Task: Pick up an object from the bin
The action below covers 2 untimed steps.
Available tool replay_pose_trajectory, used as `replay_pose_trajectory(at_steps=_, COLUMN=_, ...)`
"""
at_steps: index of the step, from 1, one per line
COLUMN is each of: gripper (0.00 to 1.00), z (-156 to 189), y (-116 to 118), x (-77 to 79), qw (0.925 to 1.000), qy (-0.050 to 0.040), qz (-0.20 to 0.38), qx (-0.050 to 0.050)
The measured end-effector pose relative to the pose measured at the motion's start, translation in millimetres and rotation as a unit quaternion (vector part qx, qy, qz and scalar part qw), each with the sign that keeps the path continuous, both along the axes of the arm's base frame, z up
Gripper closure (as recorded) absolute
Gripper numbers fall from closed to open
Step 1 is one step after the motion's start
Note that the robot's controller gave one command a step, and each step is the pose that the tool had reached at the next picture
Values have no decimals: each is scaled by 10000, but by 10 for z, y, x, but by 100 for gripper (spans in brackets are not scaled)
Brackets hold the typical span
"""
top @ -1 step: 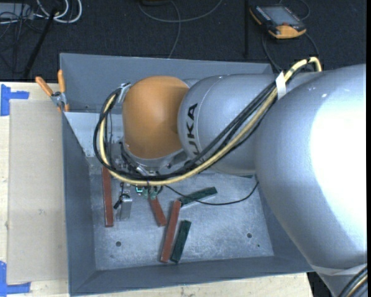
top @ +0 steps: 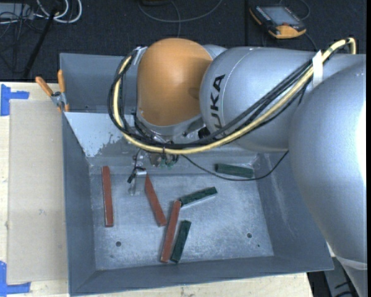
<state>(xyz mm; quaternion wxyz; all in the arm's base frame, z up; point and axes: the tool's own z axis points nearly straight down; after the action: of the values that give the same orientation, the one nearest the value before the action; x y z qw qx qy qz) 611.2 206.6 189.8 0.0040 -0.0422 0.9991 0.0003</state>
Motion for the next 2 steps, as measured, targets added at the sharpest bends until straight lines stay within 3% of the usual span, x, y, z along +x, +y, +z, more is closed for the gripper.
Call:
replay_pose_trajectory(at_steps=1, gripper=0, z=-988, y=-616, x=58, qw=9927, qy=71, qz=1203, qx=-16)
replay_pose_trajectory(at_steps=2, gripper=0, z=-338, y=-1015, x=68, qw=9965, qy=2, qz=838, qx=-13)
